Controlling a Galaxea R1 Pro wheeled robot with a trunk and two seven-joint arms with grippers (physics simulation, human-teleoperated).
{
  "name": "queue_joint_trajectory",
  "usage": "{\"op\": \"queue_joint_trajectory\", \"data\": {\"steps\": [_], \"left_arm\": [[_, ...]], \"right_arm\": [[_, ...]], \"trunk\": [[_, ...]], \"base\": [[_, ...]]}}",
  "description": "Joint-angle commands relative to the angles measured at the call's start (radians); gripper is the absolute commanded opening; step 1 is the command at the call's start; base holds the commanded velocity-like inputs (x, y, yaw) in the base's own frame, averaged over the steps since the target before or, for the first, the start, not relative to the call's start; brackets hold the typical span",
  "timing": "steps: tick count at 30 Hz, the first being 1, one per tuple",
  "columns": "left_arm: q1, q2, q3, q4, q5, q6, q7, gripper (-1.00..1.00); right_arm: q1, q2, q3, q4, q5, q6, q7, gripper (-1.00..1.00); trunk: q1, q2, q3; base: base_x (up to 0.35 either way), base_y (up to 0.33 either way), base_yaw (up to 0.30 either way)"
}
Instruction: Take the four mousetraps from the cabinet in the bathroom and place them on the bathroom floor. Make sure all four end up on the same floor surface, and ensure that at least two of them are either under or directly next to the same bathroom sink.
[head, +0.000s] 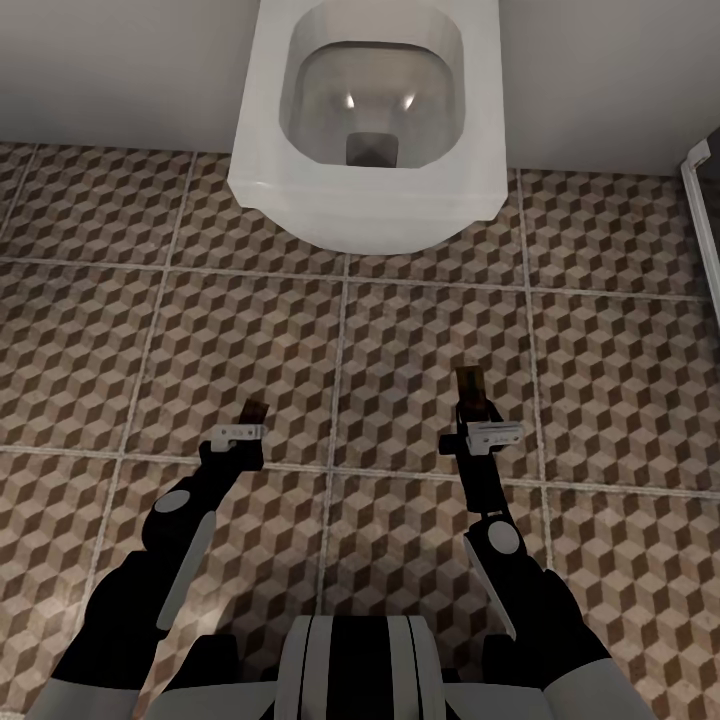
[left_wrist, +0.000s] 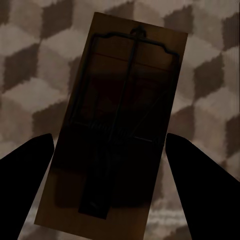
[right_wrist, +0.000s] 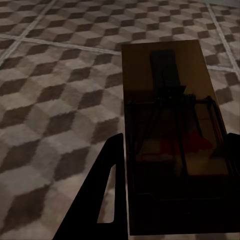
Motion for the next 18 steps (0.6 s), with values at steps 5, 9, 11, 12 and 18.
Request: {"op": "queue_joint_trajectory", "data": {"steps": [5, 9, 11, 12, 18], "left_arm": [[0.0, 0.001, -0.002, -0.02, 0.01, 0.006, 0.008, -1.0], [0.0, 0.001, -0.002, -0.024, 0.01, 0.006, 0.008, -1.0], [0.0, 0.001, -0.002, -0.025, 0.01, 0.006, 0.008, -1.0], [0.0, 0.001, -0.002, -0.025, 0.01, 0.006, 0.008, -1.0], [0.0, 0.001, -0.002, -0.026, 0.01, 0.006, 0.008, -1.0]], "right_arm": [[-0.001, 0.0, 0.002, 0.0, 0.009, 0.001, -0.009, -1.0], [-0.001, 0.001, 0.002, 0.0, 0.009, 0.001, -0.01, -1.0], [-0.001, 0.001, 0.002, 0.0, 0.009, 0.001, -0.01, -1.0], [-0.001, 0.001, 0.002, 0.0, 0.009, 0.001, -0.01, -1.0], [-0.001, 0.0, 0.002, 0.0, 0.009, 0.0, -0.01, -1.0]], "trunk": [[0.0, 0.0, 0.0], [0.002, -0.001, 0.0], [0.003, -0.002, 0.0], [0.003, -0.002, 0.0], [0.006, -0.003, 0.0]], "base": [[0.0, 0.0, 0.0], [0.0, 0.0, 0.0], [0.0, 0.0, 0.0], [0.0, 0.0, 0.0], [0.0, 0.0, 0.0]]}}
